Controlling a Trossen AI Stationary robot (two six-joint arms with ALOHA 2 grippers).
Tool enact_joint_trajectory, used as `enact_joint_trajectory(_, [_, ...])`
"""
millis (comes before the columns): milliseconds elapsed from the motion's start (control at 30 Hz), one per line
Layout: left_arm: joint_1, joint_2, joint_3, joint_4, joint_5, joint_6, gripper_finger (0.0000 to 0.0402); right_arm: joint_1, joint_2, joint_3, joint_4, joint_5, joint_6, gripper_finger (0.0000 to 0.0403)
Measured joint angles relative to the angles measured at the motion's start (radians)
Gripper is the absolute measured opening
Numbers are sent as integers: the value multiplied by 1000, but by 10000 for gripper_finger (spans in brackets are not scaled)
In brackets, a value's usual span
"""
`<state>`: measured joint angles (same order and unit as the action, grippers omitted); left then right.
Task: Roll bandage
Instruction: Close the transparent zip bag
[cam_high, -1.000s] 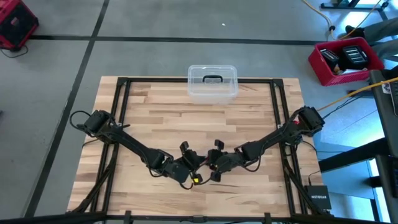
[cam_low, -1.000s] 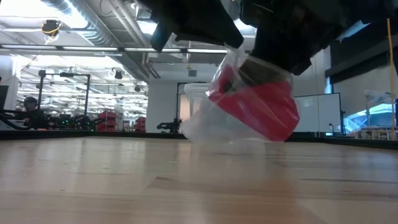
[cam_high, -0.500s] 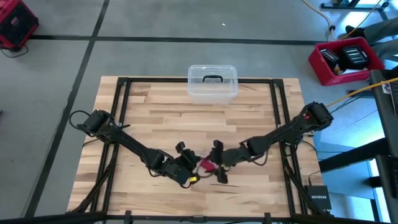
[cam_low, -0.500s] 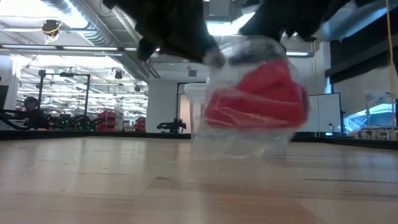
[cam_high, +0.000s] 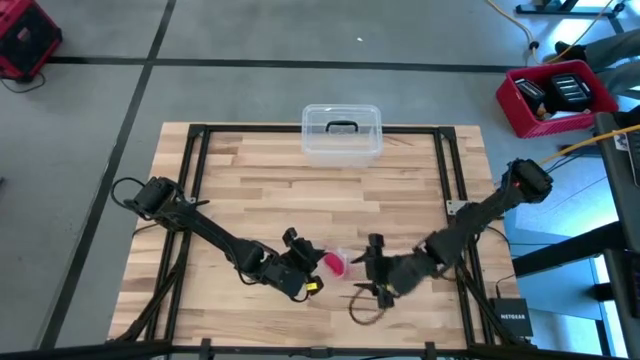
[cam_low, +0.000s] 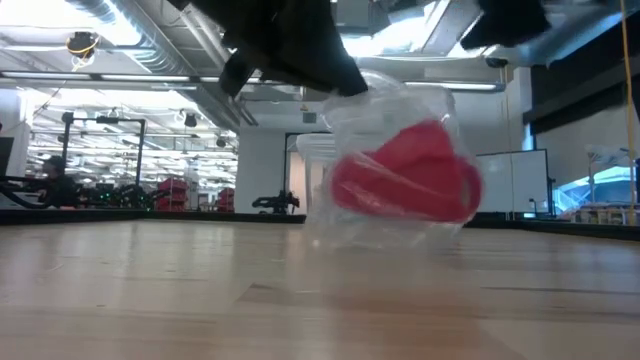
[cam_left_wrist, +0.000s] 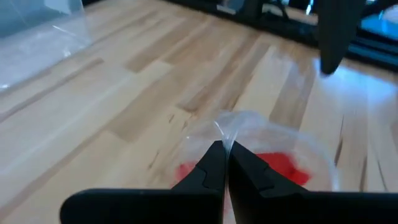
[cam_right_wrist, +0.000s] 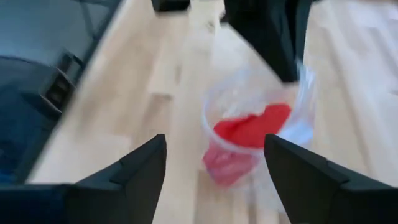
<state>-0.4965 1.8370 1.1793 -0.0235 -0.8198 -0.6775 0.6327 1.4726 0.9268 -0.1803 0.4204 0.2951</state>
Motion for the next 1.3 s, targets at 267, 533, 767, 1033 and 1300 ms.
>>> enact_joint_trajectory(267, [1,1,0,169,-23,130,1,75,13,-150,22,234,166,269])
enact_joint_trajectory(533, [6,1,0,368,-61,301,1,74,19,-283,265,274,199,269])
enact_joint_trajectory(767, [41,2,0,373,-68,263,1,74,19,-294,349,320,202,269])
enact_joint_trajectory(1033, [39,2,0,379,22,231,1,34,82,-294,354,519,203,269])
enact_joint_trajectory(1300, [14,2,0,329,188,229,1,-7,54,-294,366,755,197,269])
